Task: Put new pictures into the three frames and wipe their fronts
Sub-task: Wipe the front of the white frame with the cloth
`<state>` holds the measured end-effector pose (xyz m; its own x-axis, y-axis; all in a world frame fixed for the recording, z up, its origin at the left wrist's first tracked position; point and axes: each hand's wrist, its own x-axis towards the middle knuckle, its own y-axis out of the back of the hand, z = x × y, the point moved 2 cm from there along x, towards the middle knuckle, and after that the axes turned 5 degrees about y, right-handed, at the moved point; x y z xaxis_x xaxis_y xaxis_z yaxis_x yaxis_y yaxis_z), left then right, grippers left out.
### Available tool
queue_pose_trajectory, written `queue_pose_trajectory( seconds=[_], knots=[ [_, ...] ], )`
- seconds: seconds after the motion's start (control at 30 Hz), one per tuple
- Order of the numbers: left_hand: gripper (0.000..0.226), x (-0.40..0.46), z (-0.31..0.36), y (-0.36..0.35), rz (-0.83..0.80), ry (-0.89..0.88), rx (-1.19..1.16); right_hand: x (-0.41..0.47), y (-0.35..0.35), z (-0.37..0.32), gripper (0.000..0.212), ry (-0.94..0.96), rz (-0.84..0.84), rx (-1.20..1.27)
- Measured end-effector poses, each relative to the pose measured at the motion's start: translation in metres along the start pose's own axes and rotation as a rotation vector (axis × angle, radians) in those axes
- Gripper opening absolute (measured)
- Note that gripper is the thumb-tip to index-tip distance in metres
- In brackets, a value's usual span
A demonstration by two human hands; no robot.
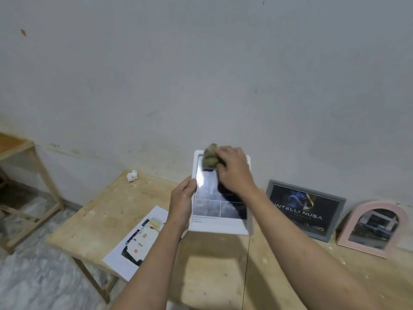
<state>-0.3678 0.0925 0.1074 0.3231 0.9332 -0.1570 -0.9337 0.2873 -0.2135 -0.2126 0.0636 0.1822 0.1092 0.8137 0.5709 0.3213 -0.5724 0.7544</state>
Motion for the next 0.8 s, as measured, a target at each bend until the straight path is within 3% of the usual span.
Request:
queue_pose_trajectory(
  seconds=[0.07, 0.2, 0.23, 0.3, 0.37, 0.43, 0.47, 0.53, 0.67, 0.73, 0.8],
  knots=[
    [0.029, 0.004, 0.006, -0.004, -0.012, 0.004, -0.109, -0.01, -0.022, -0.018, 0.048, 0.094, 0.004, -0.09],
    [0.029, 0.019, 0.016, 0.015, 0.026, 0.0, -0.199, -0.042, -0.046, -0.037, 0.034, 0.206, 0.005, 0.077],
    [0.02, 0.02, 0.017, 0.019, 0.051, 0.019, -0.197, -0.047, -0.05, -0.038, 0.032, 0.252, -0.02, 0.094],
    [0.025, 0.02, 0.015, 0.026, 0.123, 0.038, -0.192, -0.059, -0.052, -0.04, 0.031, 0.307, -0.137, 0.121],
    [0.021, 0.02, 0.01, 0.031, 0.157, 0.031, -0.128, -0.071, -0.047, -0.044, 0.031, 0.253, -0.345, 0.231],
    [0.025, 0.023, 0.005, 0.033, 0.158, 0.013, -0.074, -0.073, -0.03, -0.044, 0.029, 0.057, -0.546, 0.462],
    [0.023, 0.02, 0.008, 0.031, 0.131, 0.006, -0.055, -0.068, -0.019, -0.043, 0.029, -0.051, -0.589, 0.604],
    [0.033, 0.019, 0.012, 0.024, 0.07, 0.004, -0.012, -0.049, 0.002, -0.038, 0.031, -0.158, -0.449, 0.686],
    [0.064, 0.019, 0.014, 0.012, 0.02, -0.007, -0.048, -0.009, 0.018, -0.013, 0.05, -0.042, -0.019, -0.219],
    [0.065, 0.015, 0.018, 0.007, 0.01, 0.007, -0.07, -0.006, 0.009, -0.003, 0.05, 0.003, -0.032, -0.425],
    [0.038, 0.006, 0.025, 0.0, 0.006, -0.024, -0.068, -0.009, -0.005, 0.005, 0.049, 0.005, -0.074, -0.446]
  ],
)
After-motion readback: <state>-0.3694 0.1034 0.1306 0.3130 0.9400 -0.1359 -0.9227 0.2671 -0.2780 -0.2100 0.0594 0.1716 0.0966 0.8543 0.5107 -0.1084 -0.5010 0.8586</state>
